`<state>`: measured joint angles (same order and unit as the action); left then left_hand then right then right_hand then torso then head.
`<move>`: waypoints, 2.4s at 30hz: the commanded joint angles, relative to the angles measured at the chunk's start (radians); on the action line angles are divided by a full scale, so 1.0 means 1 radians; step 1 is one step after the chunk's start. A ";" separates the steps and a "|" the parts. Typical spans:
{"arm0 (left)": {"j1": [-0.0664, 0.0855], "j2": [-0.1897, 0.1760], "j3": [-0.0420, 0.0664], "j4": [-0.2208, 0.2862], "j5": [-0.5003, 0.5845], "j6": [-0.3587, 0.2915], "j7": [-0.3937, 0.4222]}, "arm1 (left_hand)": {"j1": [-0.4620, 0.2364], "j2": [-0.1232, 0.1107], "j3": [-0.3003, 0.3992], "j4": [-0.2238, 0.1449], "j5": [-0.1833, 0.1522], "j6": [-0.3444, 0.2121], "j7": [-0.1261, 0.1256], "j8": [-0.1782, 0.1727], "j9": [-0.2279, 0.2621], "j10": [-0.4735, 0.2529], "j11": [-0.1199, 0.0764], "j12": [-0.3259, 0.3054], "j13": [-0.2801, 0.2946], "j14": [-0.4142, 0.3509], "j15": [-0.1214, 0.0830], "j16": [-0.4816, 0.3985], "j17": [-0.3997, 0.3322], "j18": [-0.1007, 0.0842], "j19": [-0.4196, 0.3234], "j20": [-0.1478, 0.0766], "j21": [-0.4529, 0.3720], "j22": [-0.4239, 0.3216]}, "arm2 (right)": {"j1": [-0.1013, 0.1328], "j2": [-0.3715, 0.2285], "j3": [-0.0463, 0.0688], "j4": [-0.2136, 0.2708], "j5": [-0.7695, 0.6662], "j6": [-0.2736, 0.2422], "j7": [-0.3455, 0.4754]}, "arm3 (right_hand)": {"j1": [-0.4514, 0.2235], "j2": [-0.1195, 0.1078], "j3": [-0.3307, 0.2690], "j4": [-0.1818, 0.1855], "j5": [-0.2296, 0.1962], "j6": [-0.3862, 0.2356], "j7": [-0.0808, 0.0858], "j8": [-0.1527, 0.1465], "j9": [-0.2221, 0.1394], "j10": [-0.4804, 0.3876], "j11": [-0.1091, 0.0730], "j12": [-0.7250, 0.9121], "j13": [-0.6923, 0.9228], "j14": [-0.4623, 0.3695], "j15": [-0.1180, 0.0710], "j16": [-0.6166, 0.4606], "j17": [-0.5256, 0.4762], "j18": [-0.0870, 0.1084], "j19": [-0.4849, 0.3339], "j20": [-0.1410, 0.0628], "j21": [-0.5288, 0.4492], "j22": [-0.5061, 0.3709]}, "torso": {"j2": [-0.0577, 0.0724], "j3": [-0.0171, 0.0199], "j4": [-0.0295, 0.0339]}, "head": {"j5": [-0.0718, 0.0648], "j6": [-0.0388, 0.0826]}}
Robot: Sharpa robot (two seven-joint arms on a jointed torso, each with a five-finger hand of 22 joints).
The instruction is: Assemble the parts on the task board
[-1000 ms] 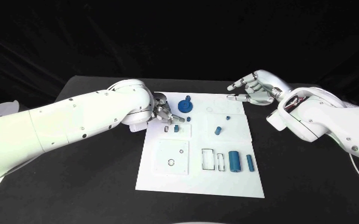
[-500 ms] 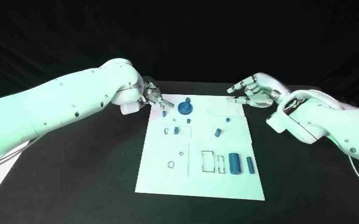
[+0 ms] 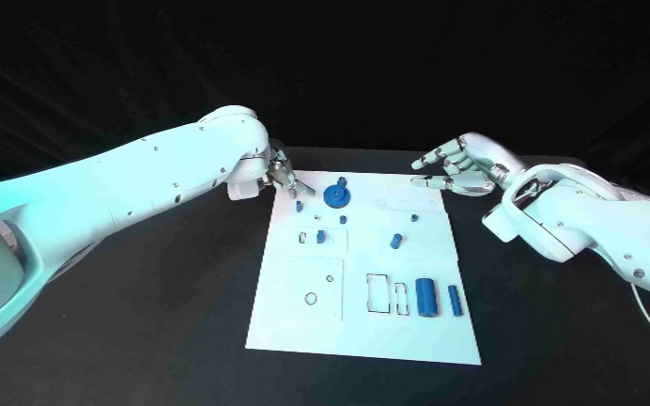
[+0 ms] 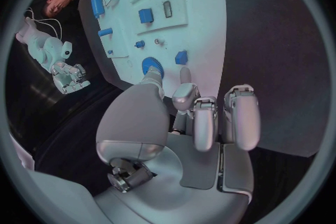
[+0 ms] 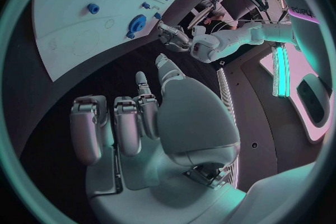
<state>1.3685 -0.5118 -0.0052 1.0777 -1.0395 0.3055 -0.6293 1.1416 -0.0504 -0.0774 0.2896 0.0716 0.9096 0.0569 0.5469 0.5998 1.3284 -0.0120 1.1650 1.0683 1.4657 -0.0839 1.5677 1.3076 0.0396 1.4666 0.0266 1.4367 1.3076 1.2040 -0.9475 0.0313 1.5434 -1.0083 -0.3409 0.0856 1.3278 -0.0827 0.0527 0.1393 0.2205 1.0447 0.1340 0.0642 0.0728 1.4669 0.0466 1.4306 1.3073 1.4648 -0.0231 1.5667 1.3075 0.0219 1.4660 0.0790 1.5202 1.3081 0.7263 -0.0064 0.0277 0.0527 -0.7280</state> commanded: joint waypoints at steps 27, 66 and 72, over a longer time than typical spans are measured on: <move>-0.012 0.042 -0.008 -0.066 -0.028 0.098 0.022 | 0.046 0.052 -0.005 -0.007 0.003 0.025 -0.010 0.024 -0.002 0.015 -0.013 0.017 0.010 0.105 -0.001 0.003 0.263 -0.002 0.052 -0.003 0.012 0.105 | -0.001 0.005 0.000 -0.003 -0.003 0.013 0.007 | -0.011 0.002 -0.008 0.000 0.008 0.004 -0.001 0.002 0.002 0.048 0.002 -0.003 0.200 0.105 0.001 0.001 0.258 0.004 0.045 0.005 -0.005 0.153 | -0.002 0.0012 0.0011 | 0.007 -0.008; -0.017 0.034 -0.010 -0.054 0.031 0.052 0.052 | 0.207 -0.001 0.602 -0.184 0.033 -0.003 -0.008 0.040 -0.010 0.021 -0.013 -0.004 -0.008 0.105 -0.001 0.003 0.263 -0.001 0.050 -0.004 0.005 0.106 | -0.001 0.010 0.000 -0.007 -0.003 0.018 0.008 | -0.010 0.004 -0.009 0.000 0.011 0.004 -0.001 0.003 0.002 0.049 0.002 -0.001 0.200 0.105 0.000 0.001 0.259 0.005 0.045 0.005 -0.005 0.152 | -0.003 0.0022 0.0009 | 0.008 -0.014; -0.017 -0.019 -0.010 0.025 0.076 -0.006 0.039 | 0.150 -0.034 0.690 -0.205 0.048 -0.005 -0.010 0.066 0.005 0.030 -0.016 0.004 -0.003 0.105 -0.002 0.003 0.263 -0.002 0.052 -0.006 0.006 0.111 | -0.001 0.010 0.000 -0.009 -0.003 0.019 0.007 | -0.010 0.004 -0.009 0.000 0.011 0.004 -0.001 0.003 0.002 0.049 0.002 -0.001 0.200 0.105 0.000 0.001 0.259 0.005 0.045 0.005 -0.005 0.152 | -0.005 0.0045 0.0042 | 0.010 -0.013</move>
<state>1.3510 -0.5269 -0.0155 1.0886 -1.0088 0.3493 -0.5923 1.2963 -0.0852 0.4721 0.2220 0.1181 0.9077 0.0487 0.6108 0.6046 1.3491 -0.0287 1.1651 1.0654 1.4674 -0.0893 1.5677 1.3073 0.0395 1.4666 0.0156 1.4470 1.3074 1.2033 -0.9387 0.0310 1.5349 -1.0082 -0.3364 0.0863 1.3237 -0.0786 0.0471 0.1394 0.2245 1.0447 0.1340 0.0643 0.0734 1.4669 0.0466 1.4307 1.3073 1.4648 -0.0231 1.5667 1.3075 0.0218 1.4660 0.0790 1.5202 1.3081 0.7223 -0.0034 0.0297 0.0624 -0.7417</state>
